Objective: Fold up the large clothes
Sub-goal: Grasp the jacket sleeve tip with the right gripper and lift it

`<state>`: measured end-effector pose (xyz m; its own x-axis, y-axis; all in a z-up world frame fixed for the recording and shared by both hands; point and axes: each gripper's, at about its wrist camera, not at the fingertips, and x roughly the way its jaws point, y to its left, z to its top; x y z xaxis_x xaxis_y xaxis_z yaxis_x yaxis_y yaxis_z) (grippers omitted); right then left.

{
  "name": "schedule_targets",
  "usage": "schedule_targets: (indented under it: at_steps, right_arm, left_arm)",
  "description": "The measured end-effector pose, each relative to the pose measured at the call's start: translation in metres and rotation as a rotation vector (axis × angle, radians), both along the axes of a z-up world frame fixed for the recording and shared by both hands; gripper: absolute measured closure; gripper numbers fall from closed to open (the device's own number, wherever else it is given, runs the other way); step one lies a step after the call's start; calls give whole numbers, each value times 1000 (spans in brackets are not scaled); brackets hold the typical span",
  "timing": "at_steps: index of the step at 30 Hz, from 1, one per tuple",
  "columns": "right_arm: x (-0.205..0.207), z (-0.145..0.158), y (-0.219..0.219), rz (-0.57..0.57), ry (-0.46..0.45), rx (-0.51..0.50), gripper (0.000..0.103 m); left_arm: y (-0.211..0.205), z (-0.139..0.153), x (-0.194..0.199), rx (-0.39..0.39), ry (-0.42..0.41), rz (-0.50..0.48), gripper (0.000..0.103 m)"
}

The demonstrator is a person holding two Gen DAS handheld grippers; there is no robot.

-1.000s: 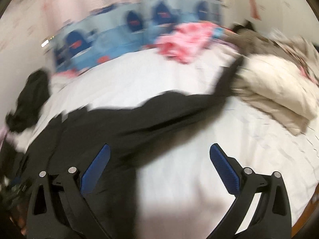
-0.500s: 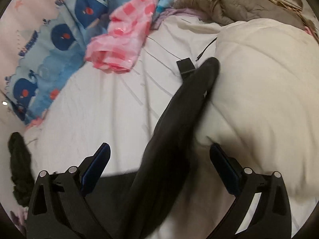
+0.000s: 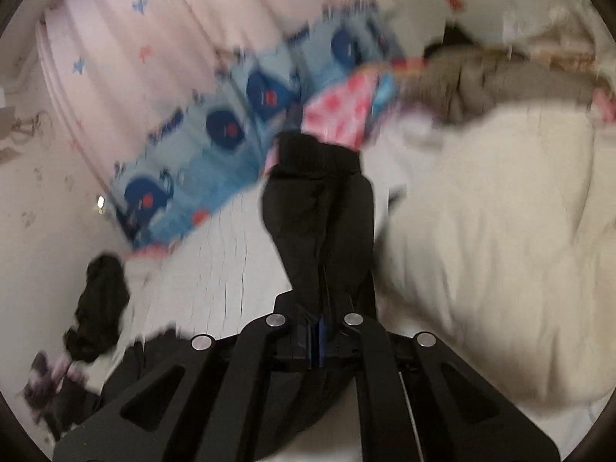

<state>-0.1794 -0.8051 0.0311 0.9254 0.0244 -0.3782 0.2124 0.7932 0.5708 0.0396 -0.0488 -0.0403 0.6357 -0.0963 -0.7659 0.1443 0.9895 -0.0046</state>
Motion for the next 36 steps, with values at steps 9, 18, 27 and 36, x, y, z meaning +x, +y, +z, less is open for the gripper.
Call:
schedule_targets:
  at_steps: [9,18,27,36]
  right_arm:
    - [44,-20,-13,-202,228,-8,27]
    - [53,15,4,-170,176,-117,72]
    - [118,-17,10,-24,459,-137,100]
    - [-51,-5,-8,-251,-220,214,101]
  left_arm:
    - [1,-1,0,-8,5,-4,6]
    - [4,-1,0,-31,14,-6,6]
    - [3,-4,1,-18,17,-2,6]
    - [19,7,-5,-59,-8,12,6]
